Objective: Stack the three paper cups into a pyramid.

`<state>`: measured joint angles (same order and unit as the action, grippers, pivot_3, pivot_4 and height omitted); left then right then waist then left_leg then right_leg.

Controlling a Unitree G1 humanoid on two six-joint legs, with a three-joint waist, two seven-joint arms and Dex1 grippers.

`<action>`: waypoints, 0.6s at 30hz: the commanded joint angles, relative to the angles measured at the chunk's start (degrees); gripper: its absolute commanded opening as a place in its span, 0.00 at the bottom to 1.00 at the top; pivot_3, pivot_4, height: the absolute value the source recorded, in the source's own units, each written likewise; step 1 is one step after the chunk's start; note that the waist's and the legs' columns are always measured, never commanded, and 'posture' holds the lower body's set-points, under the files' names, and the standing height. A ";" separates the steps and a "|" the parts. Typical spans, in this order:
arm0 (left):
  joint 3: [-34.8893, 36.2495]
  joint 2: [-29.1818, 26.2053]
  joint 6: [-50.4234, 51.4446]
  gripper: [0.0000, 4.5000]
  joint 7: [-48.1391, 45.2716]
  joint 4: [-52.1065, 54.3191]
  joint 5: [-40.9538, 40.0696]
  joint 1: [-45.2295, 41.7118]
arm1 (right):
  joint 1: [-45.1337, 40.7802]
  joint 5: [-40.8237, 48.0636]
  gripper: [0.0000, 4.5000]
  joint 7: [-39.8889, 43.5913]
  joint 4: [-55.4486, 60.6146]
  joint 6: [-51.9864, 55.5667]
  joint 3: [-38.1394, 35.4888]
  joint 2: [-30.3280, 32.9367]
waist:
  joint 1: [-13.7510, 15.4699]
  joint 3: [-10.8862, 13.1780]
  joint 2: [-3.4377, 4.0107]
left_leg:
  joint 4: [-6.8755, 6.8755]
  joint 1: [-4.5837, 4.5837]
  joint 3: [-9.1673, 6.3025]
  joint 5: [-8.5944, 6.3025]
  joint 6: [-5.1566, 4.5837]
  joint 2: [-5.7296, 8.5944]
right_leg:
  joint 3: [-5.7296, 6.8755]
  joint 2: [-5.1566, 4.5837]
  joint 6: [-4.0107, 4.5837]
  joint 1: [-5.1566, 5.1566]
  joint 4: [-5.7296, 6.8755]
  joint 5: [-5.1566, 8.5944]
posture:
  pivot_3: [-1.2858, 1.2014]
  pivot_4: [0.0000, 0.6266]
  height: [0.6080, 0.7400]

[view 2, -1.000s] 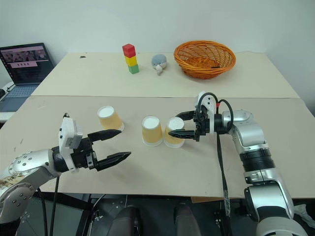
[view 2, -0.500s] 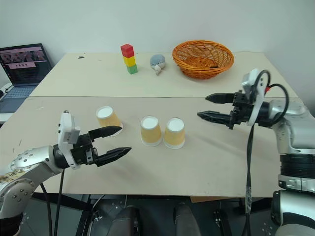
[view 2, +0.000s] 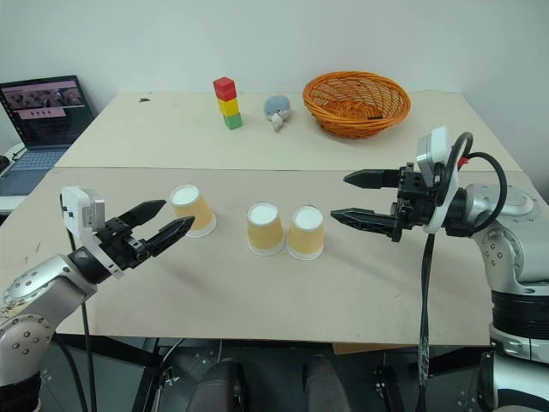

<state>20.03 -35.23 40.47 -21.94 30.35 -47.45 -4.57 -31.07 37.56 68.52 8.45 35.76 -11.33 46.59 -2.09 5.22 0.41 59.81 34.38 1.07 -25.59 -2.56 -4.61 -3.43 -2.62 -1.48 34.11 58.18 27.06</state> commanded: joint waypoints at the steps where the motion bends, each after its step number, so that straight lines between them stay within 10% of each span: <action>1: -1.91 2.07 -3.92 1.00 3.80 -3.31 6.46 -3.63 | -1.52 2.03 0.98 -0.43 1.94 0.19 -0.79 0.39 | 0.34 0.01 -0.03 | 0.00 0.01 0.00 0.00 0.00 0.02 | 0.00 -0.01 0.00 0.00 -0.01 0.00 | 0.52 0.24 0.23; 18: -7.82 5.02 -7.83 1.00 -2.30 -14.04 12.57 -11.61 | 3.28 5.00 0.98 -4.60 6.75 1.00 -5.28 2.48 | 1.30 0.02 -0.06 | 0.00 0.07 -0.02 0.00 0.01 0.03 | 0.02 -0.04 -0.01 0.01 -0.01 0.00 | 0.52 0.24 0.23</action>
<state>12.31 -30.31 34.82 -23.40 16.26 -35.90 -15.02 -27.81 41.23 64.55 13.08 36.81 -14.11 47.94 -0.79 5.24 0.35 59.82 34.45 1.05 -25.59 -2.55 -4.58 -3.41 -2.65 -1.48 34.12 58.17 27.06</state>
